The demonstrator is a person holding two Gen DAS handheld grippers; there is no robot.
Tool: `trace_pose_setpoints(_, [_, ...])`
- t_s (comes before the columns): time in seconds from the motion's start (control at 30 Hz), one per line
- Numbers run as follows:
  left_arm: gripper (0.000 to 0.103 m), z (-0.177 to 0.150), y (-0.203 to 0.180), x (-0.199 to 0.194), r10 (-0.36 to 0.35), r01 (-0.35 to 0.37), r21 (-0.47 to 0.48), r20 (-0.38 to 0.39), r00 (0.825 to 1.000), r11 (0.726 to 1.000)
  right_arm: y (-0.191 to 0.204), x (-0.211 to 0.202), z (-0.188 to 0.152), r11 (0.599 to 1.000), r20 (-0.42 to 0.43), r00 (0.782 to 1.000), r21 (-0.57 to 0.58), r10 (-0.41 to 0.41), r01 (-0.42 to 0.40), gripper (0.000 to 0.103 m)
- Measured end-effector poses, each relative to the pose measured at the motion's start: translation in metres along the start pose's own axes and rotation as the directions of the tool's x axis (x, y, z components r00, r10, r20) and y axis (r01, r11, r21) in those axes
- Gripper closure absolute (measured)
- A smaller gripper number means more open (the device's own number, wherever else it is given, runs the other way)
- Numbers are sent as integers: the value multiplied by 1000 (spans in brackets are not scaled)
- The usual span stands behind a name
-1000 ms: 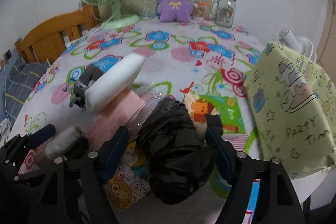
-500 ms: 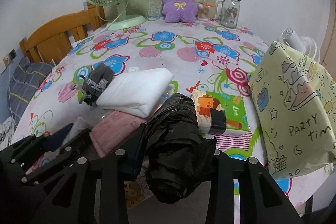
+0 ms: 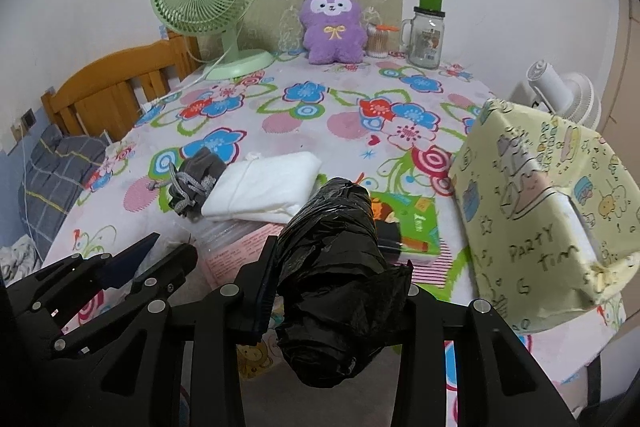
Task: Organize soft objects
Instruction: 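Carry the roll and umbrella in both tools toward the gift-wrap box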
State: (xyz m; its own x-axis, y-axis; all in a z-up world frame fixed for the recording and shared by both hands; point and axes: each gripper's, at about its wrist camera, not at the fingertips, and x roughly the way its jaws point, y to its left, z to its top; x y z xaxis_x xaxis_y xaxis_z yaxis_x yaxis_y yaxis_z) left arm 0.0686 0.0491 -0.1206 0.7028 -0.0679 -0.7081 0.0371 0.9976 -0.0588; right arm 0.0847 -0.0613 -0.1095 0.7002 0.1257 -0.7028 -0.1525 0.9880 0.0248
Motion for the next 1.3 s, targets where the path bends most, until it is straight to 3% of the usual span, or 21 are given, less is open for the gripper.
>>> trace_pose_setpoints(1.3, [80,57,-68,-71,-27,16,85,125,992,996,-59,-88,43,997,118,992,66,-38,31,61])
